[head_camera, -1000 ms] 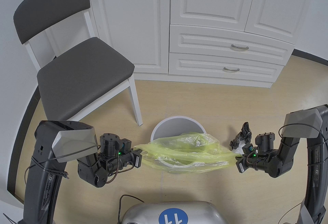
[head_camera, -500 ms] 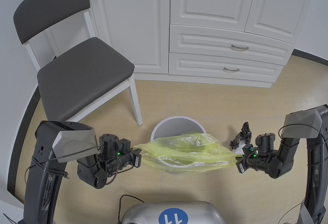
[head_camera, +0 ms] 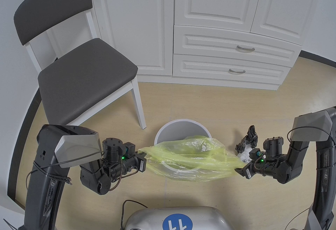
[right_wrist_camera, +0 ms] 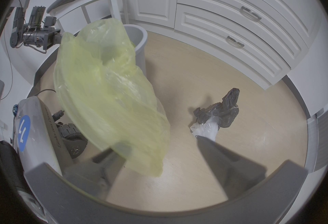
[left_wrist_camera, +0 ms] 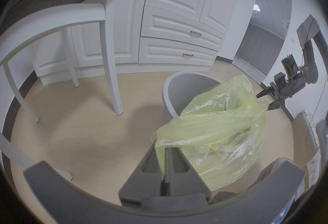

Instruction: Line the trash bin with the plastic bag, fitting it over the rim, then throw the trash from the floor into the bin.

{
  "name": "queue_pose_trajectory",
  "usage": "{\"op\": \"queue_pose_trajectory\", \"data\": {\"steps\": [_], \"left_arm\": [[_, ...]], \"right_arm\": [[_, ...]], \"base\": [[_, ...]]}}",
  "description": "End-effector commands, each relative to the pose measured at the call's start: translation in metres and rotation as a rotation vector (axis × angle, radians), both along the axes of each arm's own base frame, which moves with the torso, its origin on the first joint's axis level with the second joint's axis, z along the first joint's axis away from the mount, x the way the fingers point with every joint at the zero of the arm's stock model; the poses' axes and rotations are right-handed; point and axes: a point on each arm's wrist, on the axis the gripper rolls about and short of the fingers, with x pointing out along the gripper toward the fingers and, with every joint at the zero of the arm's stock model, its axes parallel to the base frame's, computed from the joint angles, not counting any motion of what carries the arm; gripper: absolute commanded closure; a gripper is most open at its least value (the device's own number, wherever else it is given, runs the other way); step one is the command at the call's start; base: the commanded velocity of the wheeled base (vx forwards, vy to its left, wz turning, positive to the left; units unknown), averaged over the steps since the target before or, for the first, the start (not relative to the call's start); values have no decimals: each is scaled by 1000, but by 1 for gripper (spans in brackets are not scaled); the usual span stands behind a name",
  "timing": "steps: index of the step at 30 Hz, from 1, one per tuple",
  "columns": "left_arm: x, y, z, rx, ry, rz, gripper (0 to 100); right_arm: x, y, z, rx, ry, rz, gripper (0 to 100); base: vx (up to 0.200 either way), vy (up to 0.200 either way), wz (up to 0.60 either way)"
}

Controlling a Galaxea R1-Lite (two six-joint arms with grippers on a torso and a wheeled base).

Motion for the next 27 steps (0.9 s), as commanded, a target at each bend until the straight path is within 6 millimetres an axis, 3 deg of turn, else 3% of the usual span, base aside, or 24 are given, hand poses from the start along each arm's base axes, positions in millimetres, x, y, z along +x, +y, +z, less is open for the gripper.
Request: {"op": "queue_pose_trajectory", "data": {"steps": [1, 6, 20, 27], "left_arm": [[0, 0, 0, 0, -2, -1, 100], [-1, -1, 0, 0, 2, -2, 100], [-2, -1, 0, 2, 3, 1, 100], [-7, -6, 7, -31, -33, 30, 100]], "right_arm": [[-2, -3, 11, 25, -20, 19, 0], [-7, -7, 27, 78, -46, 68, 0], [-13, -49, 67, 363, -210, 234, 0], [-12, -55, 93, 485, -236, 190, 0]], "base": [[0, 0, 0], [0, 0, 0], [0, 0, 0], [0, 0, 0]]}}
